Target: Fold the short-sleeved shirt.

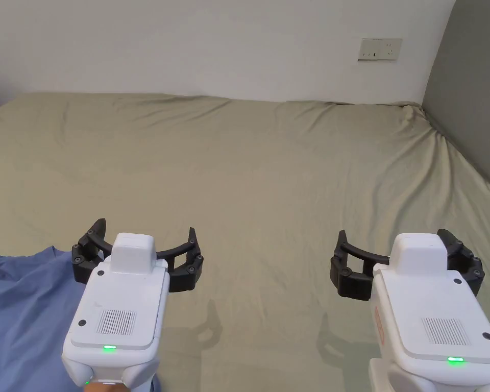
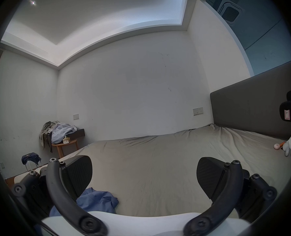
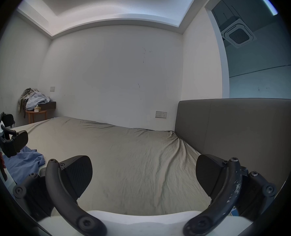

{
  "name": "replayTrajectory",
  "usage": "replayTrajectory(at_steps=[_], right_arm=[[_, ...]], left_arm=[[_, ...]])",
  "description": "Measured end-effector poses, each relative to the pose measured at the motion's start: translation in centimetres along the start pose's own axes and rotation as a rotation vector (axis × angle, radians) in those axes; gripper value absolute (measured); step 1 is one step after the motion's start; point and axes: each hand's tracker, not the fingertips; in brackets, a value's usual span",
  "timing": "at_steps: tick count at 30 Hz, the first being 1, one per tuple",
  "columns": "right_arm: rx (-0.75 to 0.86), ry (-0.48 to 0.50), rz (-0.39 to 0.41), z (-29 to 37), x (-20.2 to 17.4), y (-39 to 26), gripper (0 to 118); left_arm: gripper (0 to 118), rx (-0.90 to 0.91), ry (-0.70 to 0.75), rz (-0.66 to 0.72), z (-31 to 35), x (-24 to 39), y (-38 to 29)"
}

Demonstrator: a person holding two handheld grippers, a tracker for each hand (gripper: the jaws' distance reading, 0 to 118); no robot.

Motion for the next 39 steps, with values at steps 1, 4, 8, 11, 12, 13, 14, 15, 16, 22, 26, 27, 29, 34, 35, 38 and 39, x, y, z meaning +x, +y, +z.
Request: replayTrajectory(at_steps=[1,4,8,11,12,13,14,15,16,22,26,27,29,34,35,38,39], right_arm=[[0.000,0.001,-0.001,0.0,0.0,0.0,118],[0.001,-0.001,-0.001,0.0,0.1,0.0,118],[0.003,0.002,0.002,0.0,0.1,0.2,118],[0.002,0.003,0.005,0.0,0.2,0.2,118],[0.000,0.002,0.005,0.0,0.2,0.3,118],[-0.002,0.002,0.006,0.0,0.2,0.3,118],[-0.004,0.004,0.006,0.0,0.2,0.4,117],[-0.006,0.004,0.004,0.0,0.2,0.4,106],[-0.006,0.008,0.001,0.1,0.2,0.5,86],[-0.015,0.004,-0.008,0.0,0.1,0.8,5],[-0.017,0.022,-0.005,-0.4,-0.4,1.0,1],[-0.017,0.032,-0.004,-0.7,-0.8,1.1,1],[-0.014,0.059,-0.003,-1.1,-1.7,1.4,1],[0.010,0.192,0.000,-2.3,-6.6,2.5,1],[0.017,0.221,0.000,-2.4,-7.8,2.7,1],[0.036,0.309,-0.008,-2.5,-11.7,3.5,1],[0.040,0.343,-0.012,-2.5,-13.1,3.7,1]], left_arm=[[118,0.000,-0.001,0.000,0.0,0.1,0.1],[118,0.003,-0.001,0.000,0.1,0.1,0.1],[118,0.008,0.003,0.002,0.0,0.1,0.1],[118,0.006,0.002,0.002,0.0,0.2,0.1],[118,0.003,-0.001,0.003,0.0,0.2,0.1],[118,0.001,-0.001,0.003,0.0,0.2,0.2],[114,0.000,0.000,0.004,0.1,0.2,0.2],[105,0.000,0.000,0.006,0.2,0.2,0.2],[88,0.002,-0.005,0.011,0.3,0.2,0.2],[0,-0.025,-0.075,0.053,0.2,0.0,0.6],[0,-0.036,-0.057,0.039,0.1,-0.3,0.5],[0,-0.039,-0.053,0.043,0.1,-0.8,0.4],[0,-0.048,-0.028,0.051,0.1,-1.9,0.2],[0,-0.070,0.104,0.048,1.0,-7.3,-0.2],[0,-0.076,0.134,0.040,1.3,-8.5,-0.3],[0,-0.094,0.234,0.023,2.6,-12.7,-0.7],[0,-0.098,0.270,0.022,3.2,-14.2,-0.8]])
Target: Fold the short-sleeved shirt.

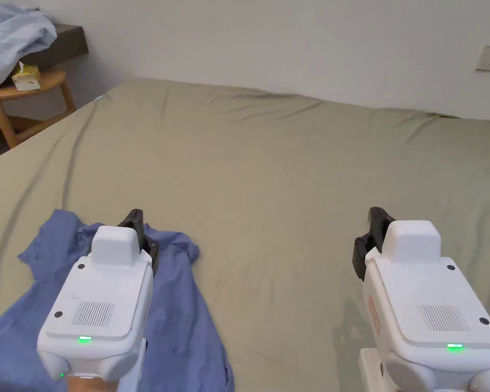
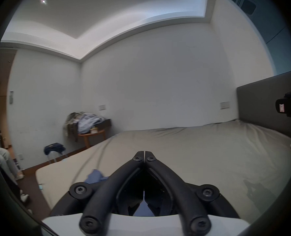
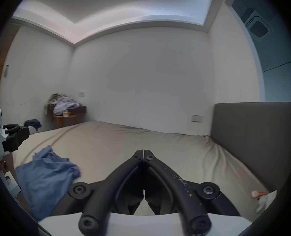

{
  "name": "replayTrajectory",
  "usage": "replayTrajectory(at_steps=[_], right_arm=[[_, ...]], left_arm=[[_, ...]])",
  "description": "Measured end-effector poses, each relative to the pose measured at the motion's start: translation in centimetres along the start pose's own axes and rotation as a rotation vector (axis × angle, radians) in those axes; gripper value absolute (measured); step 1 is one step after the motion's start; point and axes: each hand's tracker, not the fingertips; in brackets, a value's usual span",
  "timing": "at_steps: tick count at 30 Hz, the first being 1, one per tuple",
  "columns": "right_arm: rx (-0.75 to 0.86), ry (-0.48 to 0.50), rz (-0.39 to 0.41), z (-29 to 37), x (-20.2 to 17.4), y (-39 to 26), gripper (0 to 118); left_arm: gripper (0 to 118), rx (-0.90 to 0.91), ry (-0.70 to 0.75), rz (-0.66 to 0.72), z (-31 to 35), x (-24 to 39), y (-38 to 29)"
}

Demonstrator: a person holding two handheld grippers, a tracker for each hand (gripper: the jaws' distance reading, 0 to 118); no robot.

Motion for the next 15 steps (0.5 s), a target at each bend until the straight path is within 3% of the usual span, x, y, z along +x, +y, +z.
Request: replayTrajectory(at_steps=[9,15], right_arm=[[0.030,0.224,-0.009,-1.9,-10.3,1.1,1],[0.031,0.301,-0.015,-1.7,-13.9,1.4,1]], left_arm=[[0,-0.047,0.246,-0.040,3.1,-11.3,-1.1],[0,-0.085,0.313,-0.066,5.0,-14.7,-1.3]])
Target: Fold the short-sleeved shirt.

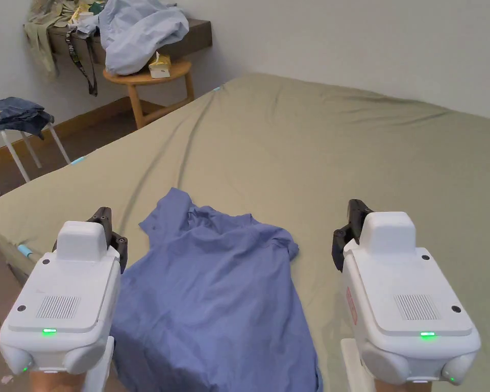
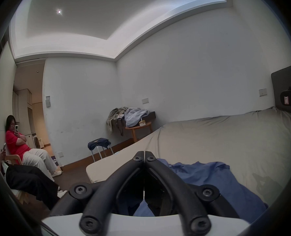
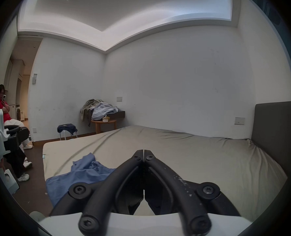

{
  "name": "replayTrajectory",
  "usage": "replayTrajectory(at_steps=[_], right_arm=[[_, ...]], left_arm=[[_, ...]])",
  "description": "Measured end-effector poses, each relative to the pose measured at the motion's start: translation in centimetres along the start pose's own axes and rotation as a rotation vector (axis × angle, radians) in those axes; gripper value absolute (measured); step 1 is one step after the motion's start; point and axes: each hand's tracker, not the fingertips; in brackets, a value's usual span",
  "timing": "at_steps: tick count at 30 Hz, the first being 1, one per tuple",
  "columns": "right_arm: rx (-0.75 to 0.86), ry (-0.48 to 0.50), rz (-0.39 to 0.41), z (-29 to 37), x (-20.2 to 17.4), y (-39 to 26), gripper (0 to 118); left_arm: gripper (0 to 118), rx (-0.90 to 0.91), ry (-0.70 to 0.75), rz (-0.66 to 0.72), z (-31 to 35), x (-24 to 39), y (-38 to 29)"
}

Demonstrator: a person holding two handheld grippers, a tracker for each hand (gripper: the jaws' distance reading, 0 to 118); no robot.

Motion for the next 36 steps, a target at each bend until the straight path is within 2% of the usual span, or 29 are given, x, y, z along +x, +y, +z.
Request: replayTrajectory(at_steps=[7,11,12,13,17,18,19,20,25,28,31,32,33,34,36], right_arm=[[-0.005,0.016,0.011,0.4,-0.4,0.5,1],[-0.001,-0.021,0.026,0.4,1.5,0.4,1],[-0.004,-0.031,0.028,0.5,2.0,0.4,1],[-0.006,-0.044,0.030,0.2,2.7,0.0,1],[-0.022,-0.105,0.037,0.2,5.0,-0.5,1],[-0.026,-0.118,0.034,0.2,5.5,-0.7,1],[-0.034,-0.133,0.032,0.1,6.1,-0.8,1],[-0.041,-0.146,0.031,0.1,6.6,-0.9,1],[-0.080,-0.213,0.041,0.3,8.5,-1.8,1],[-0.108,-0.246,0.036,0.5,9.8,-2.6,1],[-0.134,-0.275,0.036,0.8,11.3,-3.6,1],[-0.142,-0.281,0.035,1.0,11.7,-3.7,1],[-0.147,-0.285,0.033,1.2,11.6,-3.6,1],[-0.151,-0.291,0.032,1.4,11.8,-3.7,1],[-0.152,-0.302,0.029,1.7,12.2,-3.8,1]], left_arm=[[0,-0.096,-0.073,0.028,-1.1,0.2,-0.5],[1,-0.269,-0.194,0.134,-3.9,1.9,-0.3],[6,-0.331,-0.234,0.163,-5.0,2.4,-0.3],[14,-0.393,-0.283,0.192,-6.1,3.0,-0.5],[83,-0.562,-0.418,0.300,-10.1,5.9,-2.2],[97,-0.589,-0.446,0.300,-11.1,6.7,-2.7],[108,-0.628,-0.457,0.294,-11.9,7.8,-3.3],[114,-0.668,-0.456,0.268,-12.8,8.9,-3.9],[113,-0.788,-0.466,0.136,-16.5,14.1,-7.7],[112,-0.867,-0.451,0.114,-18.2,16.4,-10.4],[92,-0.930,-0.466,0.092,-18.3,17.8,-12.7],[82,-0.898,-0.431,0.059,-17.4,18.2,-13.1],[82,-0.799,-0.429,0.038,-16.5,18.1,-12.5],[79,-0.825,-0.439,0.035,-16.4,18.3,-12.3],[59,-0.812,-0.435,0.027,-16.2,18.5,-12.2]])
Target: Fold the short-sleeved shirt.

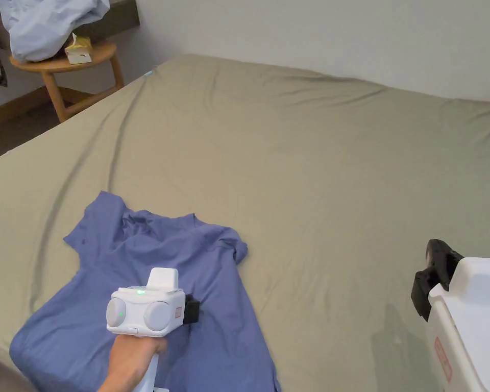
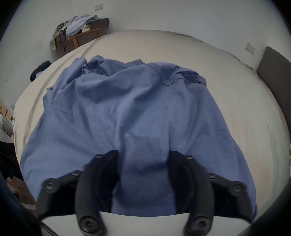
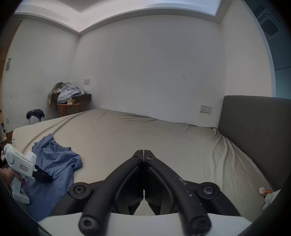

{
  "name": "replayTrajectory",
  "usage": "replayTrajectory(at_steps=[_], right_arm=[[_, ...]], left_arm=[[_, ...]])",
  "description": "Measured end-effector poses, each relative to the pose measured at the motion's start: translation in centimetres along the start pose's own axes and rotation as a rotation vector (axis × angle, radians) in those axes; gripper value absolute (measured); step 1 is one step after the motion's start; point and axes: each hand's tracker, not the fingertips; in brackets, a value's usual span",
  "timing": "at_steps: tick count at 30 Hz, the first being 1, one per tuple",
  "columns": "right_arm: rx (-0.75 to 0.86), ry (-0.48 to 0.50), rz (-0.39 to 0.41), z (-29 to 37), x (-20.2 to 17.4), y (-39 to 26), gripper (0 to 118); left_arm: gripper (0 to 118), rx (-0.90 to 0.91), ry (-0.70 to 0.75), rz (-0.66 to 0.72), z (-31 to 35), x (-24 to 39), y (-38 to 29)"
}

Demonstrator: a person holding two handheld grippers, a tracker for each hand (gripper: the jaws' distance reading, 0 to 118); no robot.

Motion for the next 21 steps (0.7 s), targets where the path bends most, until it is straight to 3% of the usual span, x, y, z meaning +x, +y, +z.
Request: replayTrajectory(at_steps=[1,2,3,9,21], right_arm=[[-0.004,-0.004,-0.003,0.2,0.1,0.1,1],[-0.004,-0.009,-0.007,0.4,0.3,0.2,1],[-0.003,-0.013,-0.010,0.7,0.5,0.3,1],[0.030,-0.032,-0.021,2.4,2.2,0.7,1],[0.088,-0.055,-0.085,4.6,5.5,1.3,1]], left_arm=[[45,-0.001,-0.005,-0.002,0.0,-0.1,0.1],[15,-0.001,-0.016,0.002,0.0,-0.2,0.2],[2,-0.005,-0.018,0.010,0.3,-0.3,0.2],[2,0.125,-0.064,0.109,5.0,-1.2,0.9],[2,0.459,-0.214,-0.033,25.4,0.7,7.0]])
